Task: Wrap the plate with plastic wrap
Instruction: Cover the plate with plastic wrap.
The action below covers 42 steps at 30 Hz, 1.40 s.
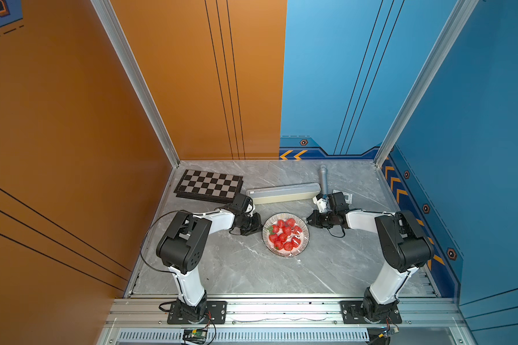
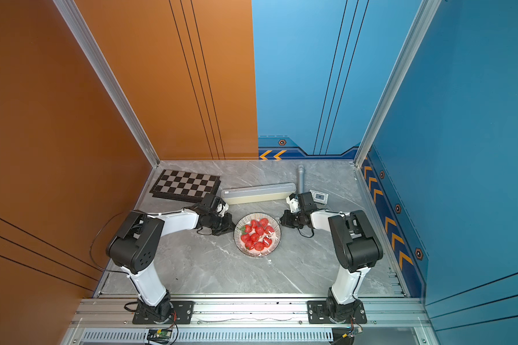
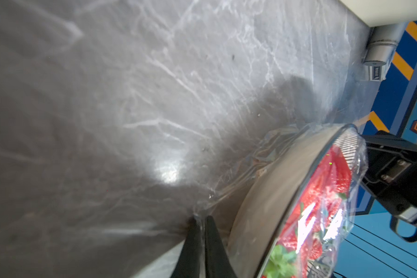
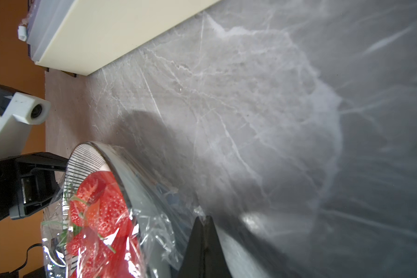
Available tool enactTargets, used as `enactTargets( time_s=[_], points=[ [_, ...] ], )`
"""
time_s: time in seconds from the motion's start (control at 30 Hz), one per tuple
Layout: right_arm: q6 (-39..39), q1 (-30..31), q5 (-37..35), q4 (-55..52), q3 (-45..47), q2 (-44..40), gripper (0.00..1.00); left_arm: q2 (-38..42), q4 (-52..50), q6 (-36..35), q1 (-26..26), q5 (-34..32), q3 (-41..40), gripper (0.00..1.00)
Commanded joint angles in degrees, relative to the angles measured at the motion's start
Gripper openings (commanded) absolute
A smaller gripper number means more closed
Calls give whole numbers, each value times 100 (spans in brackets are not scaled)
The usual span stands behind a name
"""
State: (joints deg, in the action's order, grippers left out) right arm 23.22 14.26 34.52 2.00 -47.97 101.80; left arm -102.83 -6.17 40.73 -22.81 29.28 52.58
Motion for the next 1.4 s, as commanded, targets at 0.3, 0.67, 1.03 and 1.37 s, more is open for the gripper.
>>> enactTargets(
  time_s=[0.3,0.67,1.03,1.37],
  points=[
    [-375,-479,-503,-748,417,-1034,45,921,-790,-203,333,-266,-362,45],
    [883,-56,204,810,429,-1033,53,1173,34,493,132,152,-248,63],
    [978,7,-107,1016,477,-641,36,660,219,618,-224,87,-150,66],
    [882,15,-114,875,533,-428,18,589,305,683,-242,95,-194,59]
  ],
)
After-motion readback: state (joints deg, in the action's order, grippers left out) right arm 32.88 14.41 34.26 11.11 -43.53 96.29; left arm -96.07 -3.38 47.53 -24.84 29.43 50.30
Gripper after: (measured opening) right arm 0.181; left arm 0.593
